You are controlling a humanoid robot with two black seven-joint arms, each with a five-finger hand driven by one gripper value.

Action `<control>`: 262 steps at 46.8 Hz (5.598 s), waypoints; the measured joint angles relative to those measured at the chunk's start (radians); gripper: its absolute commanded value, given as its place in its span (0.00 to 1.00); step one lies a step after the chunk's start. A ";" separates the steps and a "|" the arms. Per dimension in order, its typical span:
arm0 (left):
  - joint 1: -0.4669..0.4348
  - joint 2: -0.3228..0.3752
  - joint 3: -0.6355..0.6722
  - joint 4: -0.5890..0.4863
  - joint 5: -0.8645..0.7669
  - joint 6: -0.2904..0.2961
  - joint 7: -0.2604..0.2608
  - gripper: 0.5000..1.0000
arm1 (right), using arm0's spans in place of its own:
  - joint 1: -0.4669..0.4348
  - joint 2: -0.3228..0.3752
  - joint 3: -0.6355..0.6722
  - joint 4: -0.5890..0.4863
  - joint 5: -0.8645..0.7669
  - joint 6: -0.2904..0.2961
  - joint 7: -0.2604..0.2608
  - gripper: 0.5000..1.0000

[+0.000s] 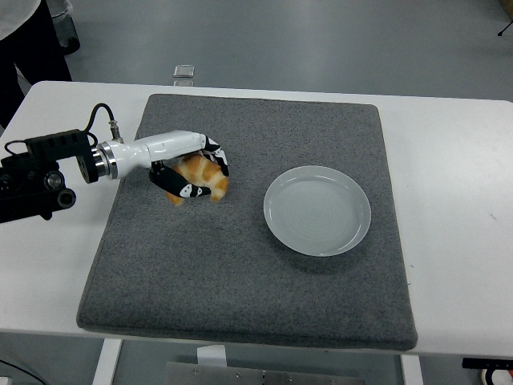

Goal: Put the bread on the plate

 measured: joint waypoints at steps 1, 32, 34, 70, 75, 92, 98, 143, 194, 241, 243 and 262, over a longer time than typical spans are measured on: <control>-0.014 0.004 -0.002 0.004 -0.003 -0.008 -0.001 0.00 | 0.000 0.000 0.000 0.000 0.000 0.000 0.000 0.86; -0.291 0.046 -0.177 0.126 -0.012 -0.313 -0.010 0.00 | 0.000 0.000 0.000 0.000 0.000 0.000 0.000 0.86; -0.300 0.045 -0.177 0.126 -0.012 -0.313 -0.010 0.00 | 0.000 0.000 0.000 0.000 0.000 0.000 0.000 0.86; -0.298 -0.440 -0.162 0.269 -0.002 -0.258 0.003 0.00 | 0.000 0.000 0.000 0.000 0.000 0.000 0.000 0.86; -0.261 -0.508 -0.161 0.324 0.006 -0.248 0.002 0.00 | 0.000 0.000 0.000 0.000 0.000 0.000 0.000 0.86; -0.143 -0.635 -0.078 0.428 0.015 -0.153 0.001 0.00 | 0.000 0.000 0.000 0.000 0.000 0.000 0.000 0.86; -0.101 -0.671 -0.073 0.444 0.015 -0.148 0.001 0.00 | 0.000 0.000 0.000 0.000 0.000 0.000 0.000 0.86; 0.055 -0.678 -0.046 0.482 0.036 -0.117 -0.001 0.00 | 0.000 0.000 0.000 0.000 0.000 0.000 0.000 0.86; 0.080 -0.669 -0.063 0.490 0.005 -0.081 -0.002 0.98 | 0.000 0.000 0.000 0.000 0.000 0.000 0.000 0.86; -0.076 -0.317 -0.327 0.342 -0.645 -0.302 0.005 0.98 | 0.000 0.000 0.000 0.000 0.000 0.000 0.000 0.86; -0.076 -0.298 -0.345 0.342 -0.687 -0.305 0.005 0.98 | 0.000 0.000 0.000 0.000 0.000 0.000 0.000 0.86; -0.057 -0.224 -0.396 0.353 -1.021 -0.310 0.005 0.98 | 0.001 0.000 0.000 0.000 0.000 0.000 0.000 0.86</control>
